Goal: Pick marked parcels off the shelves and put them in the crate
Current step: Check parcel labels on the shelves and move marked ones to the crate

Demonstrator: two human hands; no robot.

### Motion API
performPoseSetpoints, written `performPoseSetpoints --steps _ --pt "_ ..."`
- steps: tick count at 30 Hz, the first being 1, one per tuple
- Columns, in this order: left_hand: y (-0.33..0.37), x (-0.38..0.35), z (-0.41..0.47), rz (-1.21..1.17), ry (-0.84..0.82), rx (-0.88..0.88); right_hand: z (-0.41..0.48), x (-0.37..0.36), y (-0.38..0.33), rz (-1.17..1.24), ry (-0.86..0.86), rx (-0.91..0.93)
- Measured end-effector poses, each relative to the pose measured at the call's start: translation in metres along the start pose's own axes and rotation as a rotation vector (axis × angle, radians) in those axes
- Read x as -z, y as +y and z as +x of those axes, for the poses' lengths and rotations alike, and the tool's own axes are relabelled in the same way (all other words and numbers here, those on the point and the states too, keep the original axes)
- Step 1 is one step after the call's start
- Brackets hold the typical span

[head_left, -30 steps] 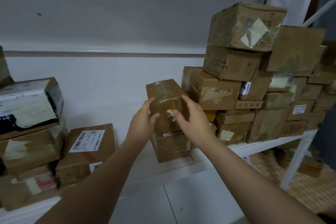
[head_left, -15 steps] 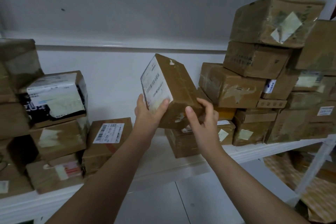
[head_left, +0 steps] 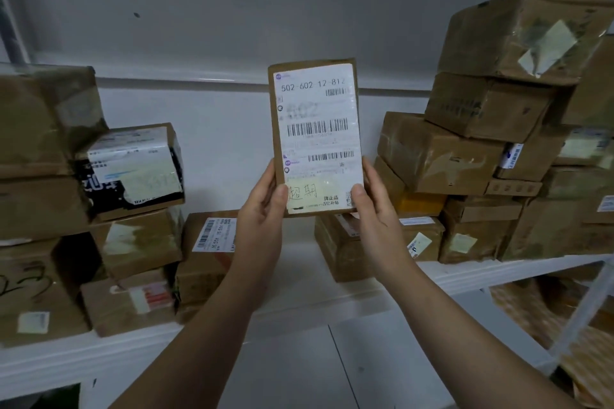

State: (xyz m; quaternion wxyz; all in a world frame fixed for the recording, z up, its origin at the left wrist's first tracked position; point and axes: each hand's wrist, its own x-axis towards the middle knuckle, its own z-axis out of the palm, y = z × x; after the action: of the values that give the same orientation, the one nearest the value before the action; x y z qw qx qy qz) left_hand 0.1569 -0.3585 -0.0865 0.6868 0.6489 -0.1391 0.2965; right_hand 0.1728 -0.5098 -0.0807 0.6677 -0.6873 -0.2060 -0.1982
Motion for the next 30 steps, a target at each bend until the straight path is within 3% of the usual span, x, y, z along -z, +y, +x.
performPoseSetpoints --steps 11,20,30 --pt "0.003 0.008 -0.008 0.02 0.013 0.003 -0.007 -0.011 0.001 0.067 -0.009 0.006" --pt "0.003 0.01 -0.035 -0.042 -0.035 -0.047 -0.034 -0.016 -0.004 0.062 0.151 0.046" --pt "0.005 -0.002 -0.099 -0.169 -0.121 0.071 -0.118 0.017 -0.007 0.025 0.254 0.028"
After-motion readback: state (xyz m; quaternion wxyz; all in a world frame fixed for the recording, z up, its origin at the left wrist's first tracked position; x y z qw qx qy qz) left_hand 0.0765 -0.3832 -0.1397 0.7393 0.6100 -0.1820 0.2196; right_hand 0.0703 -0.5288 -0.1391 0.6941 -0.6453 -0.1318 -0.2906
